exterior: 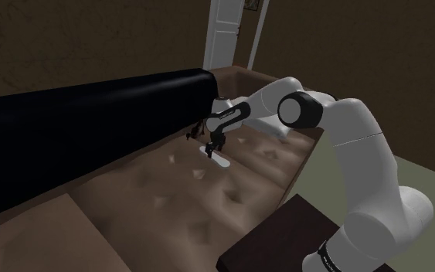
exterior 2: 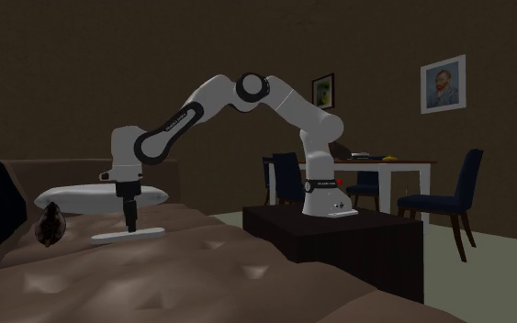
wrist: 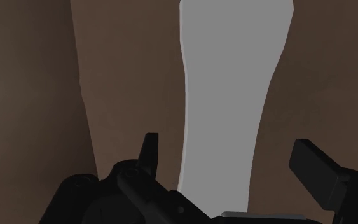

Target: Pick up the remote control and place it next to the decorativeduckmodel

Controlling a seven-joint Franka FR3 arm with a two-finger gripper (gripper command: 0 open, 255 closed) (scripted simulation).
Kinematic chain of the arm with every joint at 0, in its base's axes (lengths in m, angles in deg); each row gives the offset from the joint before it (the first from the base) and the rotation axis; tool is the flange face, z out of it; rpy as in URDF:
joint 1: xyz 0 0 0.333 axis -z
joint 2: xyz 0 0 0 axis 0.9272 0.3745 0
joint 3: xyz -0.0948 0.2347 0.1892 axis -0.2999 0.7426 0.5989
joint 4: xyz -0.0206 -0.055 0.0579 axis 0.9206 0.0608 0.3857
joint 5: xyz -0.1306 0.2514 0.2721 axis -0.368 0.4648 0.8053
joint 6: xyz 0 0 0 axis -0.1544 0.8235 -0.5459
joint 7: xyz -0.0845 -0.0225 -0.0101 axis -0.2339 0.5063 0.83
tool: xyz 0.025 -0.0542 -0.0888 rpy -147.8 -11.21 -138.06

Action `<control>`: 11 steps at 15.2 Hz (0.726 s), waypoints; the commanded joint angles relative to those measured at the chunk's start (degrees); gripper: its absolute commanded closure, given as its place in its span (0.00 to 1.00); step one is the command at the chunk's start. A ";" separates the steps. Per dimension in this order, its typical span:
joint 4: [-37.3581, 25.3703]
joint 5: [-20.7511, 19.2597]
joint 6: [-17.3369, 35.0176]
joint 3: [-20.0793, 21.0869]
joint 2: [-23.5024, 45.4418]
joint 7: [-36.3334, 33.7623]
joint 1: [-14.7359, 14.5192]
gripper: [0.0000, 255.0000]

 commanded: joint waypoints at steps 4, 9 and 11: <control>0.71 0.43 -4.20 0.44 -4.91 0.22 0.14 0.00; 0.71 0.43 -4.20 0.44 -4.91 0.22 0.13 0.00; 0.71 0.43 -4.20 0.44 -4.91 0.22 0.13 0.00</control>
